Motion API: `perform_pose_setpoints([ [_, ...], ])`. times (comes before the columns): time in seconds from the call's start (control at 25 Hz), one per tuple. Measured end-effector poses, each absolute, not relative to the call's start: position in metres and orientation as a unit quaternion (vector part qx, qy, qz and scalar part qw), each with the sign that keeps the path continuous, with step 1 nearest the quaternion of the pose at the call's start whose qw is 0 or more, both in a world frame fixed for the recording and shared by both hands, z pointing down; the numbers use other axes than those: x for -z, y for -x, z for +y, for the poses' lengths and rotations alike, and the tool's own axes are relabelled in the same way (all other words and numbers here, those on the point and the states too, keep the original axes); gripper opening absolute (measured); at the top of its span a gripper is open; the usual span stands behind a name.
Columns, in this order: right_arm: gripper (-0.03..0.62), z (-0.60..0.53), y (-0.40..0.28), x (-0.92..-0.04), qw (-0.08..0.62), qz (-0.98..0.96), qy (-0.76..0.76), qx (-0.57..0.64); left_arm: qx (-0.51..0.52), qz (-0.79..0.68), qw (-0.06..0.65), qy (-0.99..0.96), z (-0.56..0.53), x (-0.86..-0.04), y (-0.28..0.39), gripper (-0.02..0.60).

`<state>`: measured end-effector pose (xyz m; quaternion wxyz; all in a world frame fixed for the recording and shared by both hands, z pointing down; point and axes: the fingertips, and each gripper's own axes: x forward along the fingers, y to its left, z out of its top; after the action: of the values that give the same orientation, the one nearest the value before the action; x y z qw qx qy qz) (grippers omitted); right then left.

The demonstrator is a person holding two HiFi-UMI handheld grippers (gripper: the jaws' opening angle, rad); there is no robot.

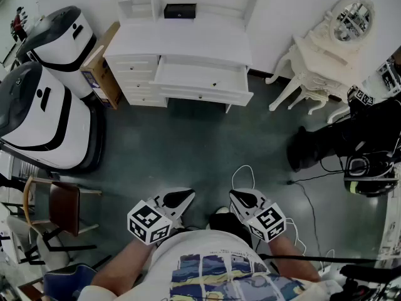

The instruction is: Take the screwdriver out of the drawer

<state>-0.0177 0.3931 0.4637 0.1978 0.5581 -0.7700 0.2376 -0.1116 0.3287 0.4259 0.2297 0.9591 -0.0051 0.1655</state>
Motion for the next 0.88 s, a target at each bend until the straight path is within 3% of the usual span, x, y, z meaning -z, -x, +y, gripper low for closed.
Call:
perform_pose_setpoints([
  [0.24, 0.023, 0.394, 0.005, -0.468, 0.191, -0.787, -0.535, -0.239, -0.187, -0.022, 0.213, -0.959, 0.325, -0.428, 0.094, 0.014],
  [0.64, 0.023, 0.388, -0.083, -0.480, 0.199, -0.823, -0.482, -0.225, -0.163, -0.091, 0.217, -0.958, 0.342, -0.413, 0.011, 0.014],
  [0.88, 0.025, 0.364, -0.101, -0.488, 0.188, -0.828, -0.477, -0.229, -0.187, -0.112, 0.230, -0.948, 0.331, -0.426, 0.009, 0.014],
])
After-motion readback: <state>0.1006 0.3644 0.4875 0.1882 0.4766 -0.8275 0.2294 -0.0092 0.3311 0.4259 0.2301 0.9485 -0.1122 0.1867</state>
